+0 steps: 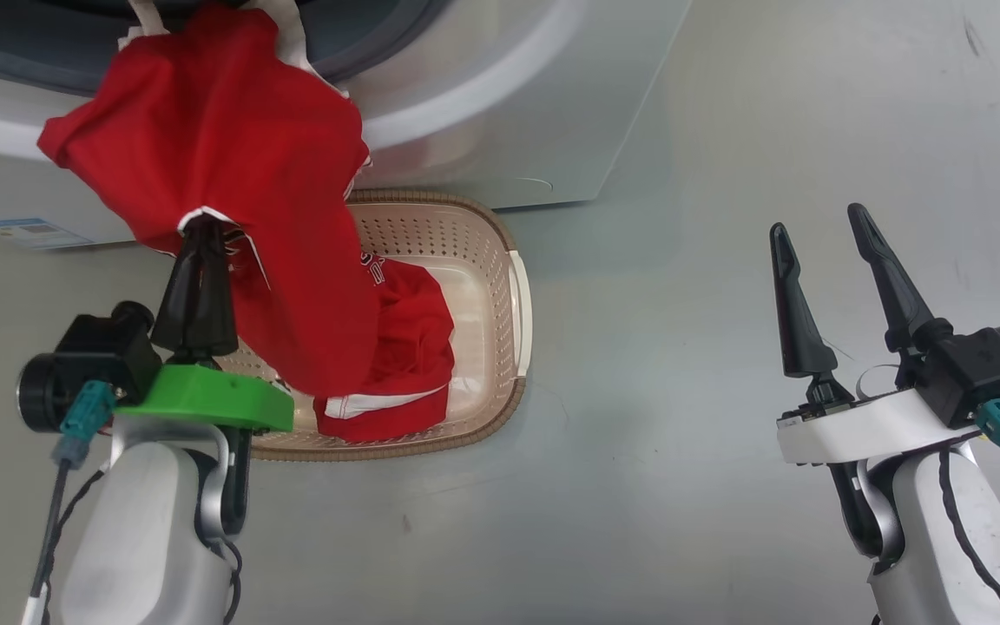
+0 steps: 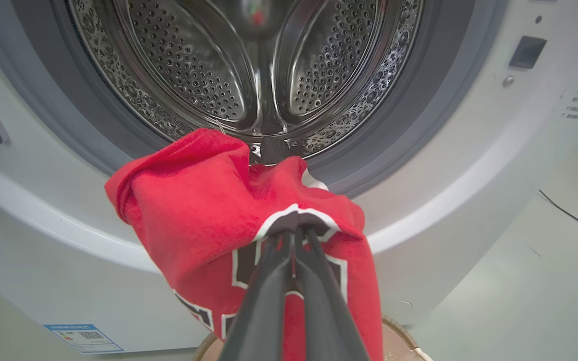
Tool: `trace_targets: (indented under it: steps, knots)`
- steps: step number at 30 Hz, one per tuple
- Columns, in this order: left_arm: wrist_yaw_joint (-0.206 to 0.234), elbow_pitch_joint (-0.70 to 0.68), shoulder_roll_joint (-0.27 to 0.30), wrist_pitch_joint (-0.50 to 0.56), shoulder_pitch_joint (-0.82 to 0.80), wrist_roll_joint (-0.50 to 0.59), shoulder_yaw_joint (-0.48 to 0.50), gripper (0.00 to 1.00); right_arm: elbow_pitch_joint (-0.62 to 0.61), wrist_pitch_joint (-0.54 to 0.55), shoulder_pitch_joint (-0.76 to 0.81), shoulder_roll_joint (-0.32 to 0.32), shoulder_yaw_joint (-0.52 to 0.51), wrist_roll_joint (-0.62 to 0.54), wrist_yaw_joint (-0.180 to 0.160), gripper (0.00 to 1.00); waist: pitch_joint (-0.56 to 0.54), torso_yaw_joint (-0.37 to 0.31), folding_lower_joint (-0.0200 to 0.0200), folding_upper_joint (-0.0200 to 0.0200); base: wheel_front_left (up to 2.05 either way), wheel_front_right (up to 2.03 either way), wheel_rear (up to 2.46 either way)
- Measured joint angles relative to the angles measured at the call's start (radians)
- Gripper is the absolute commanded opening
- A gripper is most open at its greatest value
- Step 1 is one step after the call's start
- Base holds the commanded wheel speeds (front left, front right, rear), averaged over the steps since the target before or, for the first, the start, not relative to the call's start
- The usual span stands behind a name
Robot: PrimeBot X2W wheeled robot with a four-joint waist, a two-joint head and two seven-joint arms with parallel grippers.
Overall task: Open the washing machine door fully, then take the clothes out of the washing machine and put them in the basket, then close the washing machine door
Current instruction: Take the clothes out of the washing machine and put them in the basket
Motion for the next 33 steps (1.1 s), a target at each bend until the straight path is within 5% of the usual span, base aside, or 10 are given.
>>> trace_targets:
  steps: [17,33]
  knots:
    - [-0.022,0.014,0.001,0.010,0.167,-0.066,-0.184,0.00,0.006,0.000,0.020,0.003,0.032,-0.001,0.003,1.00,-0.037,0.017,0.0000,0.0000,0.00,0.00,0.00]
    - [0.003,0.166,0.004,0.094,0.090,-0.064,-0.164,0.00,-0.006,0.000,0.013,0.028,0.053,0.014,0.009,1.00,0.012,-0.071,0.0000,0.0000,0.00,0.00,0.00]
